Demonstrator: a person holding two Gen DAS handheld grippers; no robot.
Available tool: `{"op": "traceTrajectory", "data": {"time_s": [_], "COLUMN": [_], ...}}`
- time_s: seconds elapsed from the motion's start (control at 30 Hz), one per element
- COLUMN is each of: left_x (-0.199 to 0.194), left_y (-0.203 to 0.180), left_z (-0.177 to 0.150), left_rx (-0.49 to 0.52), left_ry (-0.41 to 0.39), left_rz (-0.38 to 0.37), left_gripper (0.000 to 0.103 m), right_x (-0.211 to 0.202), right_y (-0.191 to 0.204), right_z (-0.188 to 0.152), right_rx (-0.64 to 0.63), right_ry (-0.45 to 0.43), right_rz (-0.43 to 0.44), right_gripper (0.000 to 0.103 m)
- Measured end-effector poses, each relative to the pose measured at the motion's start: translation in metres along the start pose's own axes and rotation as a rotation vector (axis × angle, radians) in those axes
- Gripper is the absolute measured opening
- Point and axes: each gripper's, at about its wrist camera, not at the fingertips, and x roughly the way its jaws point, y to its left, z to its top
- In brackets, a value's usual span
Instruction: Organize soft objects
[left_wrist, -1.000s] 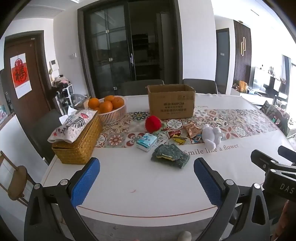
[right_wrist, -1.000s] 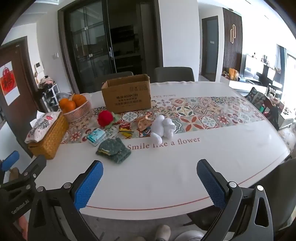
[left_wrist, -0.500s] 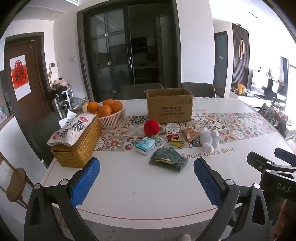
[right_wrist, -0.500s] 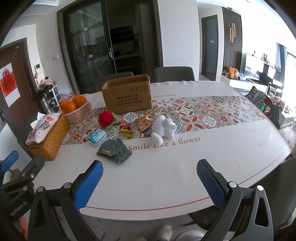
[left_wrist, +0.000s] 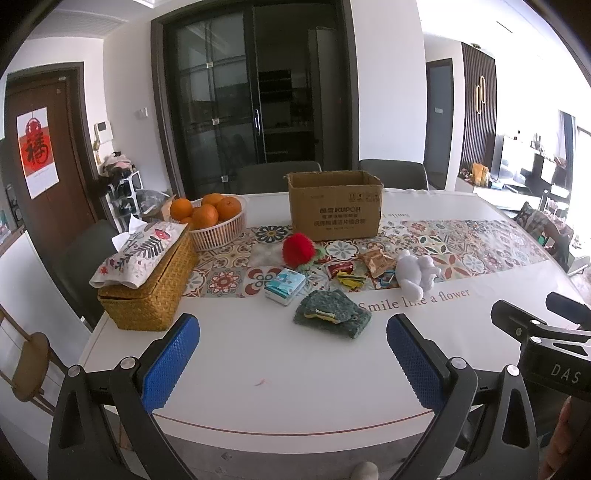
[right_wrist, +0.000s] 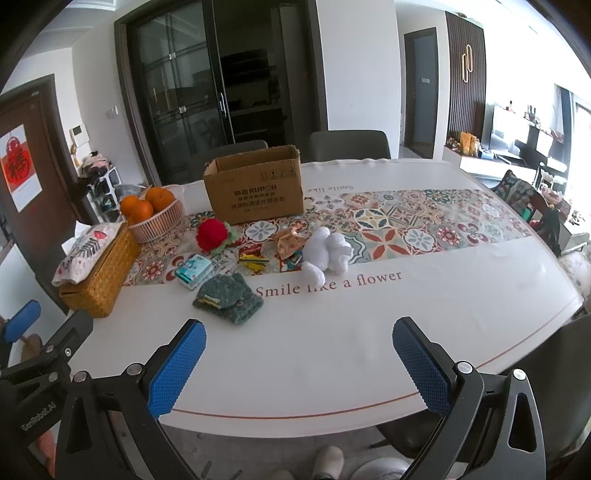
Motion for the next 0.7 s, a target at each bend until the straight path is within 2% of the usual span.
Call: {"op": "traceTrajectory", "data": {"time_s": [0.7], "left_x": [0.004], "left_y": [-0.0074], "left_z": [0.0014], "left_rx": [0.007], "left_ry": [0.003], "left_rz": [0.0], "left_gripper": [0.103], "right_x": [0.0023], "right_y": [-0.0042], "right_z": [0.0012], "right_rx": [0.003], "right_ry": [0.005], "right_rz": [0.002], "right_gripper": [0.102]}}
